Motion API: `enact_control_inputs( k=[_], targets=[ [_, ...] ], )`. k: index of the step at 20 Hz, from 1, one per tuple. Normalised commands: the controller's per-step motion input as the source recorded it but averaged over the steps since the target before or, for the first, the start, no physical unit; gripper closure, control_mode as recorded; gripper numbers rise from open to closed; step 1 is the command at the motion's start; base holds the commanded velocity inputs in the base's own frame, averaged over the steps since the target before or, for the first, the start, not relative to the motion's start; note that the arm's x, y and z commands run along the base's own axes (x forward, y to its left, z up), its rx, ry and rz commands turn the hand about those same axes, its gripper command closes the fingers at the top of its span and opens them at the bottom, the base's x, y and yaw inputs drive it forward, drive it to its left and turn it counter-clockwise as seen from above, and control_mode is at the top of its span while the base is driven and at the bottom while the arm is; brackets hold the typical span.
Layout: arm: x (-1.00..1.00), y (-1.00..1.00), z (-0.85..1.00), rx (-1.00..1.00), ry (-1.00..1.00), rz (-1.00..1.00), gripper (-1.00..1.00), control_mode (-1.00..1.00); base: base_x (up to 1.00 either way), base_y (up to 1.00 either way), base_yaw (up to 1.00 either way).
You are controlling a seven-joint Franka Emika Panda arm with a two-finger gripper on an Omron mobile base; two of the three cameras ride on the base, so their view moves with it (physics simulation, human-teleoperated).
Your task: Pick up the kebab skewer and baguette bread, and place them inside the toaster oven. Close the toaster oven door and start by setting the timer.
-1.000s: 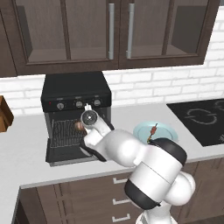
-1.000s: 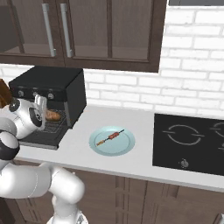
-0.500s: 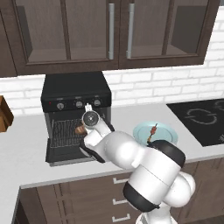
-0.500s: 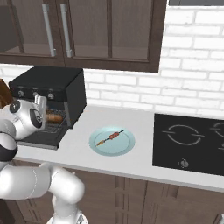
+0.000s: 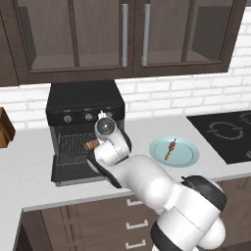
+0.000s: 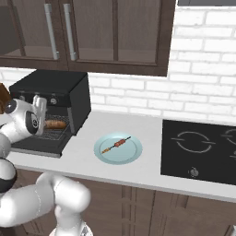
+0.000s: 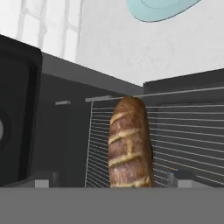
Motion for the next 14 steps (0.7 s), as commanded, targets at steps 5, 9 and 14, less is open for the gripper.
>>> enact_control_inputs(
  k=[5, 9, 14],
  targets=[
    [-0.93, -0.69, 0.28, 0.01, 0.08, 0.00, -1.00, -1.00, 0.00, 0.00, 0.00],
    [-0.41, -0.83, 0.24, 0.00, 0.07, 0.00, -1.00, -1.00, 0.00, 0.00, 0.00],
    [0.10, -0.82, 0.27, 0.00, 0.10, 0.08, -1.00, -1.00, 0.00, 0.00, 0.00]
  ],
)
